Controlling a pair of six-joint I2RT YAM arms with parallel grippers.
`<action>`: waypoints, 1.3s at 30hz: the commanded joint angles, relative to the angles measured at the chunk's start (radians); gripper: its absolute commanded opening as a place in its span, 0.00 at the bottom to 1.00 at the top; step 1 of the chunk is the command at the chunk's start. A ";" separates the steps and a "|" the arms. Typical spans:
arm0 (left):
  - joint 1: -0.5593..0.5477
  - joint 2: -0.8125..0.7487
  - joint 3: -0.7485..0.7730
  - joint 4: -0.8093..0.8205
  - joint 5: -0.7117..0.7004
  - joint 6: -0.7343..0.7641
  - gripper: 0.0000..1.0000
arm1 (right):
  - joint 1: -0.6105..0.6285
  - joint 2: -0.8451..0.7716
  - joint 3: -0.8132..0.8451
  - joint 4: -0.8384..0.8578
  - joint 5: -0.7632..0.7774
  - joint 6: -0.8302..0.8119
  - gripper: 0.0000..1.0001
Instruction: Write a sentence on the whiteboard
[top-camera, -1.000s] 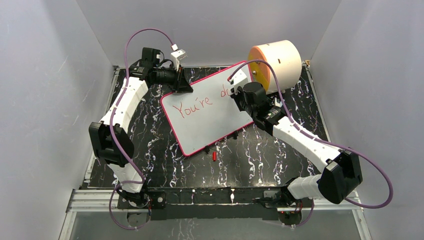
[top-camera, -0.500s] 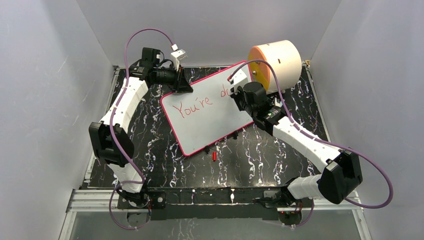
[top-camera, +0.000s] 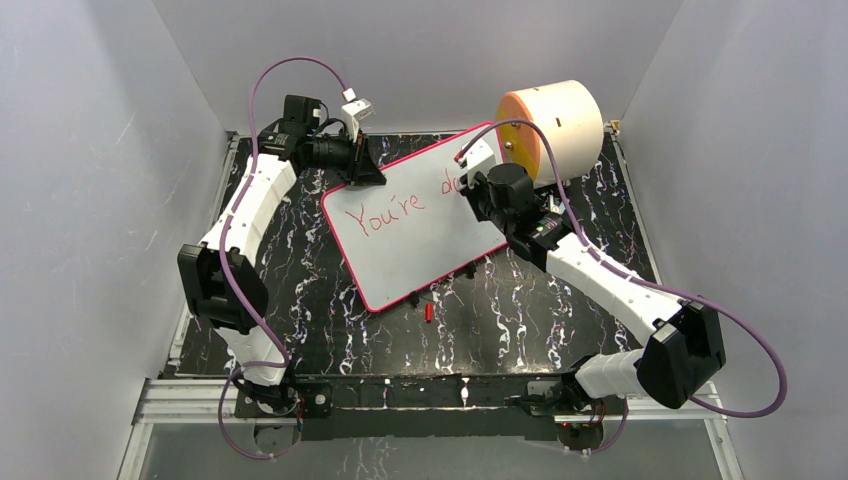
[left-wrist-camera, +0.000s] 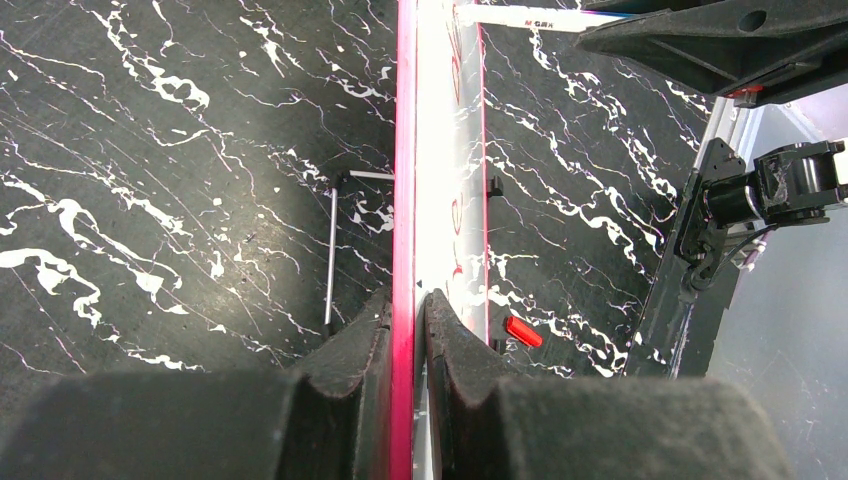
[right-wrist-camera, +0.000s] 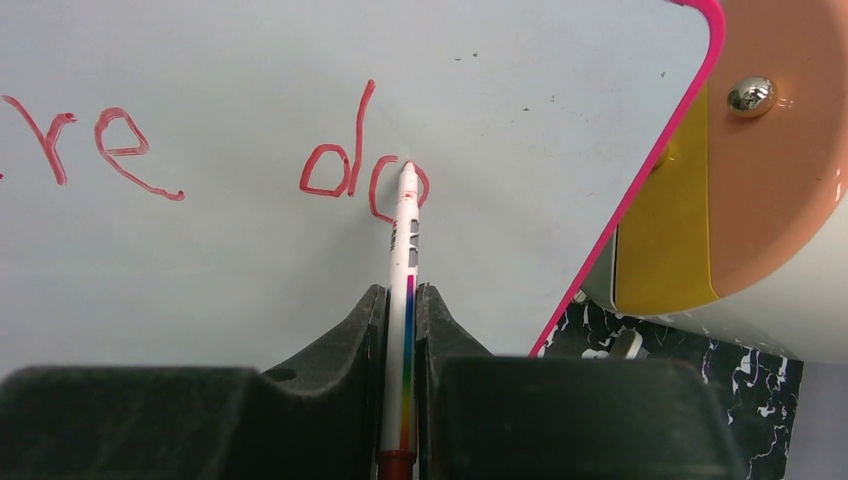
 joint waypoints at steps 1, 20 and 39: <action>-0.060 0.036 -0.026 -0.140 -0.057 0.060 0.00 | 0.001 -0.023 0.020 0.065 -0.041 0.009 0.00; -0.060 0.037 -0.026 -0.140 -0.063 0.060 0.00 | -0.011 -0.073 0.001 0.040 0.008 -0.008 0.00; -0.061 0.036 -0.026 -0.140 -0.065 0.061 0.00 | -0.058 -0.041 -0.001 0.097 -0.044 0.015 0.00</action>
